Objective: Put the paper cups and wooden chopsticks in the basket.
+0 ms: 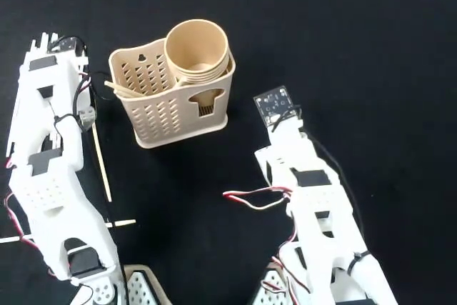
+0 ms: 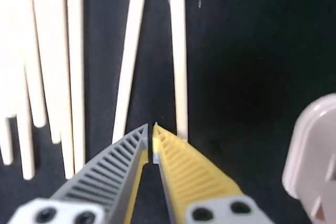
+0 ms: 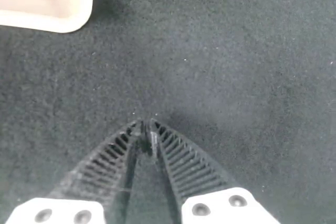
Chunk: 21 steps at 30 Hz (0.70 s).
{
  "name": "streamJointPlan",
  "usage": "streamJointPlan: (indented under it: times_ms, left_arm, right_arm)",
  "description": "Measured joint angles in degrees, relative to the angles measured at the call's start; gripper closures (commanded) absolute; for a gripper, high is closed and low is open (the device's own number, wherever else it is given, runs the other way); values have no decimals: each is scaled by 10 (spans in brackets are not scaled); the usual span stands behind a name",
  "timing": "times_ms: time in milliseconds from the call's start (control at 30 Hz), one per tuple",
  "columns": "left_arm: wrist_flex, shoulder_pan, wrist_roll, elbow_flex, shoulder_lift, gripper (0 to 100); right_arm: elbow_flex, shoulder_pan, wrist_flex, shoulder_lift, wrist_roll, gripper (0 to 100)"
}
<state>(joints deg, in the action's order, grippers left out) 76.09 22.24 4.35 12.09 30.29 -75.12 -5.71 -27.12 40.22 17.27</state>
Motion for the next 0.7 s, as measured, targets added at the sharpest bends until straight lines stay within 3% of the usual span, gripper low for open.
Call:
streamJointPlan:
  times_ms: [400,533,700]
  left_arm:
    - [55,-5,0,-39,-232,938]
    - [-11,-5,-2,-126,-236,807]
    - [-111,-4,-5,-193,-193,799]
  right_arm:
    - [0,0,0,0,0,985]
    - [0,0,0,0,0,985]
    - [0,0,0,0,0,985]
